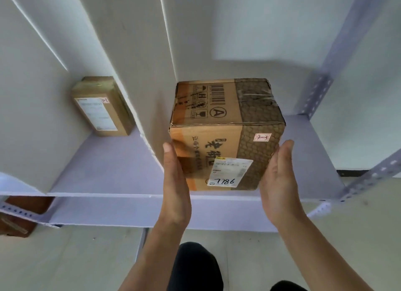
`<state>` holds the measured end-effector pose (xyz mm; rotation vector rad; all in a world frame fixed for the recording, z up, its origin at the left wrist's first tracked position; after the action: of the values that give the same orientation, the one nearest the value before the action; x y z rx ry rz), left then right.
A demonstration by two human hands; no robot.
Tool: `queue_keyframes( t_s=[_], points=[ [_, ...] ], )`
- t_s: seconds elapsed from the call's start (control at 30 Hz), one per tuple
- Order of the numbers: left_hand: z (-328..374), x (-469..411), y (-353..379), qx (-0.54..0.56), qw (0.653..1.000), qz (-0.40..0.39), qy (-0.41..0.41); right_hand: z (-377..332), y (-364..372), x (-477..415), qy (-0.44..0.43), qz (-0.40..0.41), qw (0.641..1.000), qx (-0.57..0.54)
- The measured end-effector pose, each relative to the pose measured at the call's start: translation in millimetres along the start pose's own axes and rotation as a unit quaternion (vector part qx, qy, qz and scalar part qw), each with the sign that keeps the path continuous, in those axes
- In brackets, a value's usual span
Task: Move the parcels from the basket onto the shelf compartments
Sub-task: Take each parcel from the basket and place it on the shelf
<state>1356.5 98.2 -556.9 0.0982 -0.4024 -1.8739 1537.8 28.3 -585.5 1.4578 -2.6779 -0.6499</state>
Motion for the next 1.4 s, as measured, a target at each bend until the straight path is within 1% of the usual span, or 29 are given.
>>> queue_keyframes(
  t_s=[0.07,0.13,0.23,0.33,0.43,0.5,0.57,0.63,0.77,1.1,1.3,1.4],
  points=[
    [-4.1,-5.6,-0.8,0.005,0.999,-0.005,0.031,7.8,-0.1,-7.4,-0.008,-0.013,1.0,-0.021],
    [-4.2,-13.7,0.6,0.003,0.998,-0.004,0.062,12.4,3.0,-17.9,-0.017,-0.036,0.999,-0.015],
    [-8.2,-34.3,-2.4,-0.024,0.995,0.028,0.091,16.5,8.3,-37.0,-0.035,-0.056,0.998,-0.007],
    [-14.4,-58.5,-4.8,-0.052,0.995,0.043,0.074,17.3,11.8,-55.9,-0.057,-0.055,0.997,0.003],
    [-13.0,-83.1,-3.9,-0.068,0.992,0.074,0.073,24.8,17.6,-84.9,-0.073,-0.091,0.993,-0.006],
    [-11.0,-99.1,-0.1,-0.063,0.993,0.081,0.066,27.6,23.2,-100.1,-0.087,-0.108,0.99,0.006],
    [-8.9,-114.8,2.5,-0.068,0.992,0.086,0.057,25.7,28.1,-114.9,-0.113,-0.104,0.988,0.016],
    [-5.7,-128.4,2.2,-0.074,0.99,0.094,0.072,24.2,31.9,-126.9,-0.129,-0.089,0.987,0.018],
    [-1.3,-149.3,3.5,-0.081,0.986,0.102,0.101,28.0,37.4,-143.2,-0.135,-0.094,0.986,0.035],
    [-4.2,-181.0,1.2,-0.112,0.977,0.137,0.117,43.9,34.3,-168.6,-0.163,-0.073,0.978,0.104],
    [-7.5,-189.3,-2.9,-0.129,0.97,0.169,0.116,49.8,33.7,-172.6,-0.169,-0.057,0.978,0.111],
    [-5.9,-190.7,-1.1,-0.135,0.969,0.17,0.114,51.6,34.3,-174.4,-0.167,-0.052,0.977,0.119]
  ],
)
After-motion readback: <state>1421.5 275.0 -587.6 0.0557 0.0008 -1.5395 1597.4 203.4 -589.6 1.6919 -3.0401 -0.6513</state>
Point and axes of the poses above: each hand's wrist, its own x-axis away from the middle knuckle, its own y-axis out of the palm, z = x × y, the point moved 7 cm from there along -x, towards the middle knuckle, and after that the axes turned 15 degrees about -y, right-handed, at the moved point
